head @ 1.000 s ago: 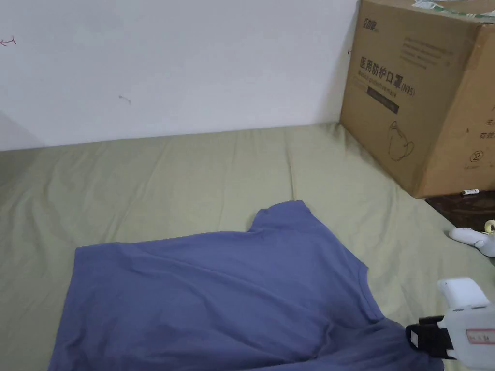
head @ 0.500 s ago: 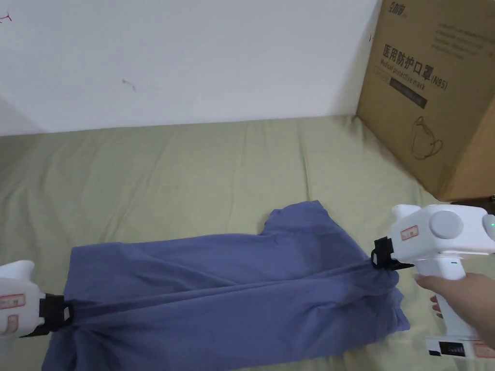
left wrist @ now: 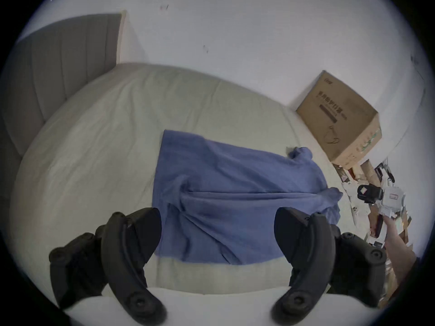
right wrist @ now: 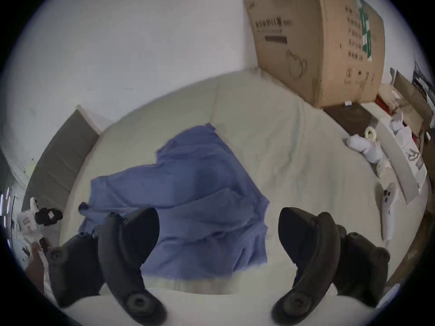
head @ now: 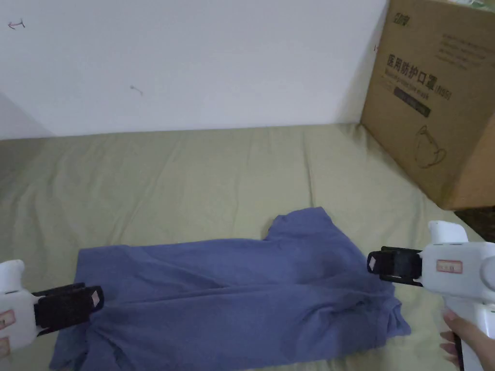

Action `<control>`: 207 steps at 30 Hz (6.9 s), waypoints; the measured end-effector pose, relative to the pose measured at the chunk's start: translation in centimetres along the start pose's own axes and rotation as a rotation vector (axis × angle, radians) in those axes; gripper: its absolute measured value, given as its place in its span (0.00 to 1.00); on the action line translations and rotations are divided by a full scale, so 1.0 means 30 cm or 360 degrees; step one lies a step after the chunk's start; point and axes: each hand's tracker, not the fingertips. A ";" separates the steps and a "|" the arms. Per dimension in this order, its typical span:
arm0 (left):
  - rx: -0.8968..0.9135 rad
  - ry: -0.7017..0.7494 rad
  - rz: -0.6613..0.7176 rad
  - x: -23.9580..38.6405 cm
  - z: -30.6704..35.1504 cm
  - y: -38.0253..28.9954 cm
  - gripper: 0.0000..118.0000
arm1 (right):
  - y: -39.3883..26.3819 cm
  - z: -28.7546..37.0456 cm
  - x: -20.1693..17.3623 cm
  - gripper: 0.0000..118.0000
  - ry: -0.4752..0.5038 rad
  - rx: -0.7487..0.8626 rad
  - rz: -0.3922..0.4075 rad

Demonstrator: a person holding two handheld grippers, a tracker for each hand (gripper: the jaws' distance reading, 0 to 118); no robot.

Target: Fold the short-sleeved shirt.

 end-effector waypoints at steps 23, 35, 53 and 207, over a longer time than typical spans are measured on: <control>-0.0351 0.0281 0.0056 -0.097 -0.102 -0.048 0.44 | -0.183 0.167 -0.133 0.01 0.0102 0.0286 0.0123; -0.0612 0.0452 -0.0173 -0.158 -0.378 -0.110 0.42 | -0.155 0.048 -0.086 0.01 -0.0047 0.0097 0.0162; -0.0510 0.0320 -0.0164 -0.099 -0.217 -0.105 0.05 | -0.099 -0.400 0.180 0.52 -0.0284 -0.0667 0.0049; 0.0636 0.0120 -0.0242 0.296 0.311 -0.094 0.93 | -0.130 0.336 -0.275 0.97 0.0043 0.0471 0.0163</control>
